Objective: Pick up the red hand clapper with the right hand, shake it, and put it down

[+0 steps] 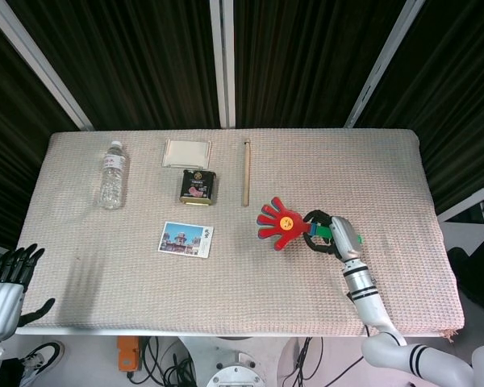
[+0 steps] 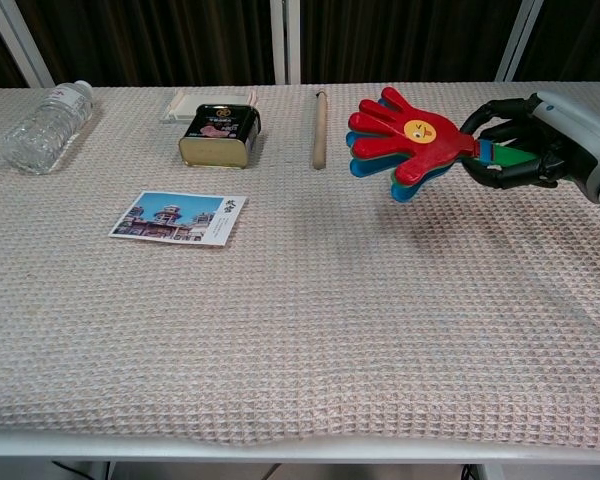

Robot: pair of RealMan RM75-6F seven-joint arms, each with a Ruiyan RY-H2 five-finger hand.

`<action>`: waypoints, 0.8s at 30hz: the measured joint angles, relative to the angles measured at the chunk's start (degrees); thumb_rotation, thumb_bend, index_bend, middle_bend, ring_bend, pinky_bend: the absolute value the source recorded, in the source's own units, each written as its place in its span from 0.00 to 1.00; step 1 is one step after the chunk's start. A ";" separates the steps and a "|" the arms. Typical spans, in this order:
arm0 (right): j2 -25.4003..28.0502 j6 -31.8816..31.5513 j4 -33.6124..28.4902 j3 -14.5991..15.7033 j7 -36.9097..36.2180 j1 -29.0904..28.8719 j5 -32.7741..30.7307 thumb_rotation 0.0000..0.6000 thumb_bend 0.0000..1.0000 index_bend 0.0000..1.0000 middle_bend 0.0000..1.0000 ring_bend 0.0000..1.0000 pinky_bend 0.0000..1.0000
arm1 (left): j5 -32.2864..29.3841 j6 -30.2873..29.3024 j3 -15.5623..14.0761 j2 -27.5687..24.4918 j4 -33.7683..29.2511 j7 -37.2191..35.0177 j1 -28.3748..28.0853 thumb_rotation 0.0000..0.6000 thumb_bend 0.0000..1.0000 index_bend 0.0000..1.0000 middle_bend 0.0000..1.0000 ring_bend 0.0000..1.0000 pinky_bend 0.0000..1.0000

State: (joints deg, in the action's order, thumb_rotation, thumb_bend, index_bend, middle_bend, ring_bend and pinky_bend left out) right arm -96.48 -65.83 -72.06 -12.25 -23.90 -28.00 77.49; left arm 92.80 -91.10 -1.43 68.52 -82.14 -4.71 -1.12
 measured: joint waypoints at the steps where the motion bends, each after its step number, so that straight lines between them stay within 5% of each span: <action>1: 0.15 0.27 0.02 0.14 0.57 -0.12 0.06 1.00 0.30 0.79 0.82 0.79 0.92 | 0.00 -0.01 0.00 -0.01 0.00 0.00 0.00 1.00 0.18 0.04 0.00 0.00 0.00; 3: 0.80 1.63 -0.17 0.63 2.26 -0.46 -0.05 1.00 0.18 0.56 0.60 0.49 0.66 | 0.00 0.01 0.02 -0.01 -0.01 -0.01 -0.01 1.00 0.18 0.04 0.00 0.00 0.00; 5: 1.75 3.67 -0.71 1.14 4.14 -0.88 -0.43 1.00 0.04 0.19 0.24 0.10 0.19 | 0.00 0.01 0.03 -0.03 -0.04 0.01 -0.03 1.00 0.18 0.04 0.00 0.00 0.00; 7: 3.17 6.32 -1.69 1.67 7.02 -1.44 -1.19 1.00 0.00 0.02 0.05 0.00 0.02 | 0.00 -0.01 0.05 -0.06 -0.07 0.02 -0.02 1.00 0.18 0.04 0.00 0.00 0.00; 16: 7.39 3.91 -7.32 0.90 10.61 -1.04 -1.64 1.00 0.00 0.00 0.00 0.00 0.00 | -0.01 -0.23 0.17 -0.18 -0.17 -0.04 0.00 1.00 0.18 0.04 0.00 0.00 0.00; 24: 18.34 -8.52 -15.71 2.91 12.05 5.06 5.97 1.00 0.01 0.00 0.00 0.00 0.00 | -0.02 -0.51 0.19 -0.39 -0.60 0.33 0.19 1.00 0.18 0.04 0.00 0.00 0.00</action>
State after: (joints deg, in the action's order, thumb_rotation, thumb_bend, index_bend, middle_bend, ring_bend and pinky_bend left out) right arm -78.15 -74.35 -87.77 -9.35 -11.85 -22.94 83.47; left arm 92.78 -91.62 -1.24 68.13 -82.75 -4.39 -0.93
